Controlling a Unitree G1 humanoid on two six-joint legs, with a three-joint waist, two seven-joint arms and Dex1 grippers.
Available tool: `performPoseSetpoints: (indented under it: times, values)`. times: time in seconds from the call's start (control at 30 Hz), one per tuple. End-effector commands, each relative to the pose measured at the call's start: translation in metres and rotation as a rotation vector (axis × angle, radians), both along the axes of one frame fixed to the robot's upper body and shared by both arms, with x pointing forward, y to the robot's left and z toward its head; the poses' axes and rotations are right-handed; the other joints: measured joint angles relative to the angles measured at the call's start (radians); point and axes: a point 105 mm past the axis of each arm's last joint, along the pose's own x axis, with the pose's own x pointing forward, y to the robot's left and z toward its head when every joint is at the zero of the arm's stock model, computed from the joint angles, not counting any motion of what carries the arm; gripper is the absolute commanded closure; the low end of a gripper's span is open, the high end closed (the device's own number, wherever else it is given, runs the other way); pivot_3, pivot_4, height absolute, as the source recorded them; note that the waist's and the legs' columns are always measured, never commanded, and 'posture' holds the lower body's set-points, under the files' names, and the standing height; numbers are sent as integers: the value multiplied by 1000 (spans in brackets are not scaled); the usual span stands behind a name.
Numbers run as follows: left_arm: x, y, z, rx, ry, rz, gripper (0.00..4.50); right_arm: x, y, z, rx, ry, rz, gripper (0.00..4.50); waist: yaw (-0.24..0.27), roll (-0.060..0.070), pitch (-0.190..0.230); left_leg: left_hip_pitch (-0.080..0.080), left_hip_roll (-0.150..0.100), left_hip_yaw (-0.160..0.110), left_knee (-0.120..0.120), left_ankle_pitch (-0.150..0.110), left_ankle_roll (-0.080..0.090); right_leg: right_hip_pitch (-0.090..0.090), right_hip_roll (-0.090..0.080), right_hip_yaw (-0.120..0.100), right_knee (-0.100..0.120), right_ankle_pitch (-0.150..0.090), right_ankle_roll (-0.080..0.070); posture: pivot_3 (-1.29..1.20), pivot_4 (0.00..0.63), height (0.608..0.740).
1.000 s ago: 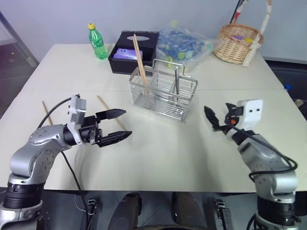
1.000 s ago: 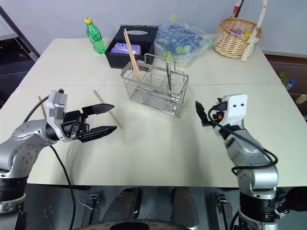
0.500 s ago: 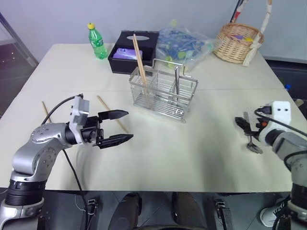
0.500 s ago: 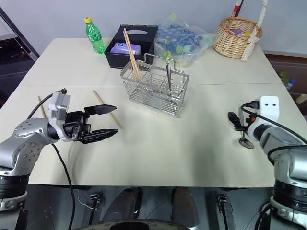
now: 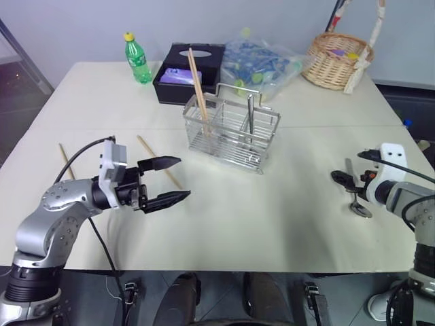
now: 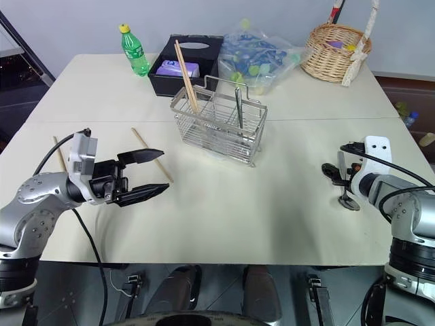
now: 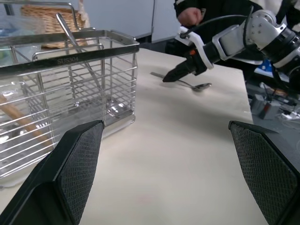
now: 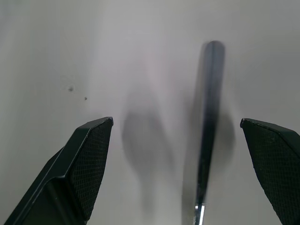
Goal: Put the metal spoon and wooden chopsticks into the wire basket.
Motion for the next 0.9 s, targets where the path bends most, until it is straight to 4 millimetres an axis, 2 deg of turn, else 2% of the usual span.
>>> performPoseSetpoints:
  times: [0.03,0.3,0.47,0.6,0.77,0.9]
  values:
    - [-4,-2,10,-15,-52,1,0,-1,-8,0,-9,8,-31,49,0,0,0,0,0,0,0,0,0,0,0,0,0,0,0,0,150,740]
    - [-2,-3,10,-22,-61,20,0,-10,-22,-17,4,76,-88,49,2,-4,-1,1,0,0,1,0,0,2,0,0,0,0,0,0,150,740]
    - [-2,-2,10,-21,-63,32,0,-12,-28,-19,-2,81,-105,49,4,-5,-2,2,0,0,1,0,0,4,0,0,-2,0,0,0,150,740]
    - [-2,-2,11,-22,-66,37,0,-13,-28,-20,-8,85,-102,1810,5,-6,-2,2,0,0,1,0,0,5,0,0,-2,0,0,0,150,740]
    - [-1,-1,12,-25,-66,38,0,-13,-24,-18,-6,81,-89,4460,2,-6,-2,2,0,0,1,0,1,4,0,0,-2,0,0,0,150,740]
    - [0,-1,12,-25,-62,36,0,-12,-22,-18,-2,81,-84,4487,2,-6,-2,3,0,0,1,0,1,4,0,0,-2,0,0,0,150,740]
